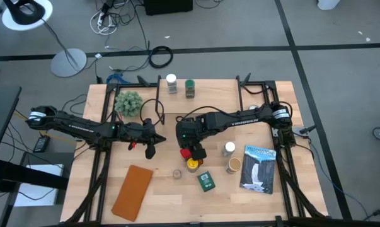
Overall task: Shelf spices
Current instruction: Put the red seasoning can on the shelf
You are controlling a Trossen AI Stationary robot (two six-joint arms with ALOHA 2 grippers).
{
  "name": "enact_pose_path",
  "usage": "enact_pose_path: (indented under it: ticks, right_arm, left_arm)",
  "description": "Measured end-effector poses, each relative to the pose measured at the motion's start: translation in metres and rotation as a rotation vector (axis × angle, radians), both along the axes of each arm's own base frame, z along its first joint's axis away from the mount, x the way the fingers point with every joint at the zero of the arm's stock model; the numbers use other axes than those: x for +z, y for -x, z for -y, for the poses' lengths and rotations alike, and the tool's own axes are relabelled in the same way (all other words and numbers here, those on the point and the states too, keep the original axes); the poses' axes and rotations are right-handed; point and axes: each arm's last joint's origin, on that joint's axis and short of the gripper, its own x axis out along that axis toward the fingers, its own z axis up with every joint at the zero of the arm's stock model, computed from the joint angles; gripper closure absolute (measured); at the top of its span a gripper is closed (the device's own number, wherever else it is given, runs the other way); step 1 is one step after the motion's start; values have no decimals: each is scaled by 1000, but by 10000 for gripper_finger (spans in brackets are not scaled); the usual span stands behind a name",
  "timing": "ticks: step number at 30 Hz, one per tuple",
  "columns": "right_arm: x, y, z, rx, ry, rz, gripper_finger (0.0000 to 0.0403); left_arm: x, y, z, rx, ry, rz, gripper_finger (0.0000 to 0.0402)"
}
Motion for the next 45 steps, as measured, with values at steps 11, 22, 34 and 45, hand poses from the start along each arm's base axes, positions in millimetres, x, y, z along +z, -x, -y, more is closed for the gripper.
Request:
enact_pose_path:
  ticks: [11,22,34,45]
  right_arm:
    - [-26,-7,-8,86,24,-50,110]
    - [-42,-17,-13,143,-81,-55,110]
    - [-43,-17,-11,72,65,-41,110]
    - [-42,-18,-13,101,-9,-32,110]
  left_arm:
    - [0,0,0,2,-1,4,396]
    - [0,0,0,1,-1,2,396]
    - [0,0,0,1,-1,3,396]
    - [1,0,0,-1,1,5,396]
